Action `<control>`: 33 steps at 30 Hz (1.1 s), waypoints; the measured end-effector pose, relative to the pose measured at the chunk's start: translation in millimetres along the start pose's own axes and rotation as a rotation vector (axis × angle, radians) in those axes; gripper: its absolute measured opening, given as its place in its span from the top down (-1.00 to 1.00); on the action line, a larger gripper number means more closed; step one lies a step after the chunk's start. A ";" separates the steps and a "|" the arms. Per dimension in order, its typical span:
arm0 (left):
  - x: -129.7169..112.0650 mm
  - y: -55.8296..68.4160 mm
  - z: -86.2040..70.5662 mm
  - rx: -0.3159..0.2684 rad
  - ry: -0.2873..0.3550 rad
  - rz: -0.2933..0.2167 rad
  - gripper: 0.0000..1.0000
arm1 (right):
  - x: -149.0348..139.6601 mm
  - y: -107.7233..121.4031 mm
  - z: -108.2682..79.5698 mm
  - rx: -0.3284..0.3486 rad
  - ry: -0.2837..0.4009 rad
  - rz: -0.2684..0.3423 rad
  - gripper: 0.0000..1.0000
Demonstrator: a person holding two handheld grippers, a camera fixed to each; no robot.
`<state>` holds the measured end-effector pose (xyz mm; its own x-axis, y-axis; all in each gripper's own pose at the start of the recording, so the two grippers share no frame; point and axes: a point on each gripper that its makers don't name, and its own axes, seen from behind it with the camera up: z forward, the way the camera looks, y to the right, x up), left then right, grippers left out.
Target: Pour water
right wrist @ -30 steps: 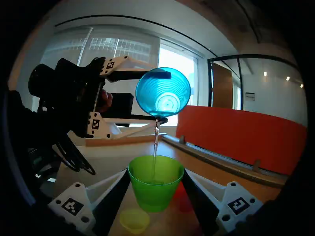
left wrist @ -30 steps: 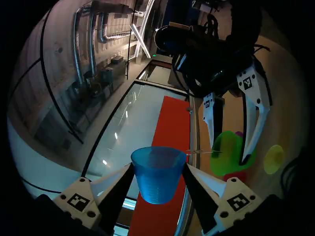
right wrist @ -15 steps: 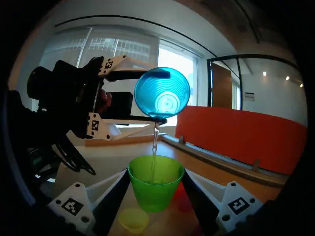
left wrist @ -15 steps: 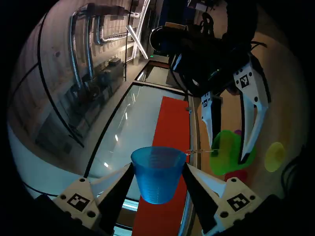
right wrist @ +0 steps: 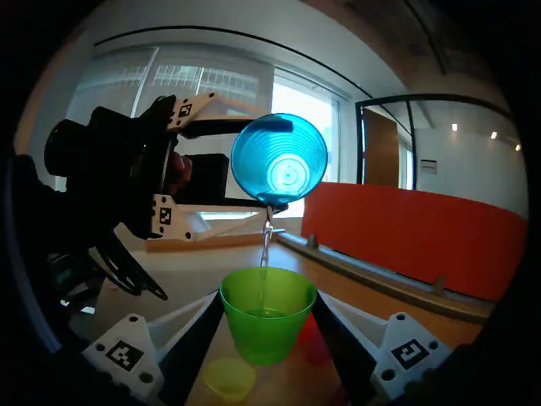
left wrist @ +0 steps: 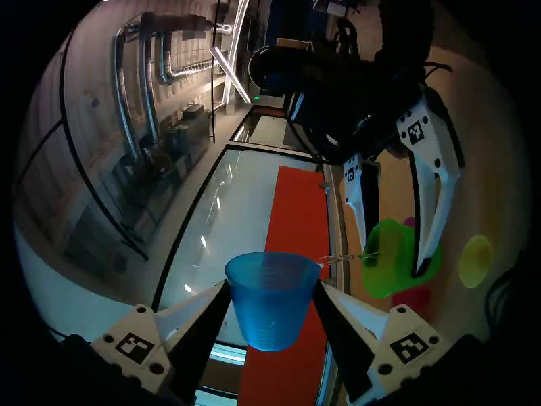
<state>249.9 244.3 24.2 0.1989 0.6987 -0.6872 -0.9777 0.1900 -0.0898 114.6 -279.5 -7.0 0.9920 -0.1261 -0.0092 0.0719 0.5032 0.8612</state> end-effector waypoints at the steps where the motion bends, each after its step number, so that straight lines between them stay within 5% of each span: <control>1: -0.2 0.1 0.1 0.000 0.000 0.003 -0.69 | 0.0 -0.1 -0.1 0.000 0.001 0.000 -0.84; 33: 2.4 -9.1 6.0 0.012 0.002 0.120 -0.69 | 1.0 1.3 -2.3 -0.005 0.007 -0.001 -0.84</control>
<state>259.6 248.4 27.6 0.0799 0.7154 -0.6941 -0.9936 0.1133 0.0025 116.0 -276.9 -7.0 0.9926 -0.1203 -0.0138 0.0734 0.5074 0.8586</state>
